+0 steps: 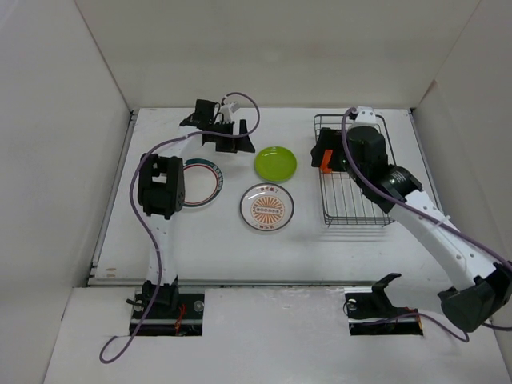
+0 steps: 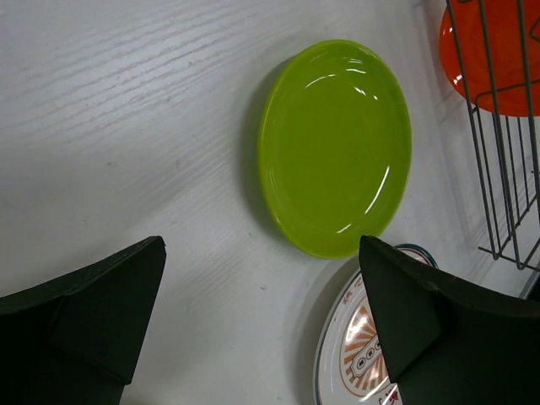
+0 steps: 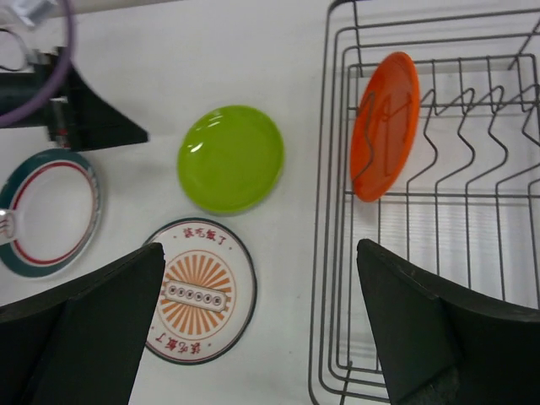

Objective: Load the plates into the dish rack

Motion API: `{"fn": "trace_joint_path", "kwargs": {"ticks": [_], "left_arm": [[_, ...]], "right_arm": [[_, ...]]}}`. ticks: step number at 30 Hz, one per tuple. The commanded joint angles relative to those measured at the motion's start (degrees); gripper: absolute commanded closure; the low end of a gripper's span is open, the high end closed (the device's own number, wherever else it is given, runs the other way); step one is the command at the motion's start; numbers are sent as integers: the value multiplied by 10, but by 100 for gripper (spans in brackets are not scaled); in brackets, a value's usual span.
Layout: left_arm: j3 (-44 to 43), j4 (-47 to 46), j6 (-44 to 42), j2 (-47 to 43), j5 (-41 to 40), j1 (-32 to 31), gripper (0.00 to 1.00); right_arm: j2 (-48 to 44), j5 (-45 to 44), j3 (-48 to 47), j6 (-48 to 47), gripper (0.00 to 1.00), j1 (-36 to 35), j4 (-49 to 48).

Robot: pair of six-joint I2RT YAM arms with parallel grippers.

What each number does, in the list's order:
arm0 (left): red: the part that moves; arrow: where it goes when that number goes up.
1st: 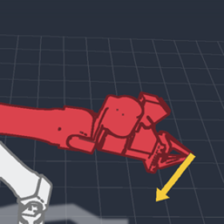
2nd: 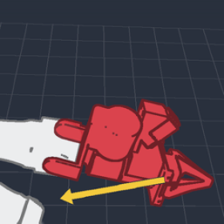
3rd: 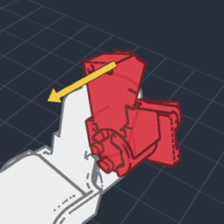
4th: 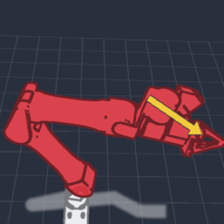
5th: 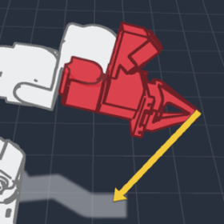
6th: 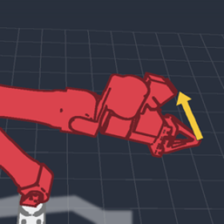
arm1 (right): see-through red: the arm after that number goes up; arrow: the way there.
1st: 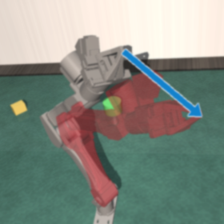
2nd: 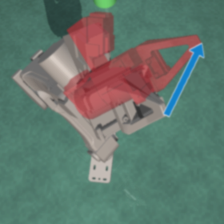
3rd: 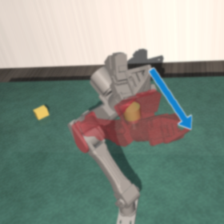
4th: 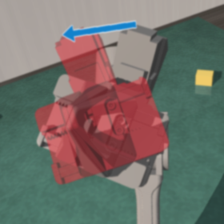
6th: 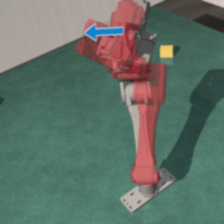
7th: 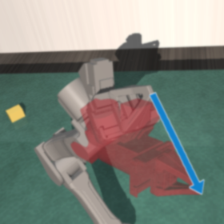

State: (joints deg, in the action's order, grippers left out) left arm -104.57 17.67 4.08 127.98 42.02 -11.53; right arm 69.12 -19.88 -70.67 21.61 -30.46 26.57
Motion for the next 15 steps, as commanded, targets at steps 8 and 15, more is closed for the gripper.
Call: {"fn": "trace_joint_path", "kwargs": {"ticks": [8, 15], "left_arm": [[-113, 51, 6, 75, 6, -61, 11], [-102, 45, 16, 95, -61, -93, 27]], "right_arm": [[-94, 24, 43, 6, 0, -30, -7], [-106, -10, 43, 6, 0, -43, 37]]}}
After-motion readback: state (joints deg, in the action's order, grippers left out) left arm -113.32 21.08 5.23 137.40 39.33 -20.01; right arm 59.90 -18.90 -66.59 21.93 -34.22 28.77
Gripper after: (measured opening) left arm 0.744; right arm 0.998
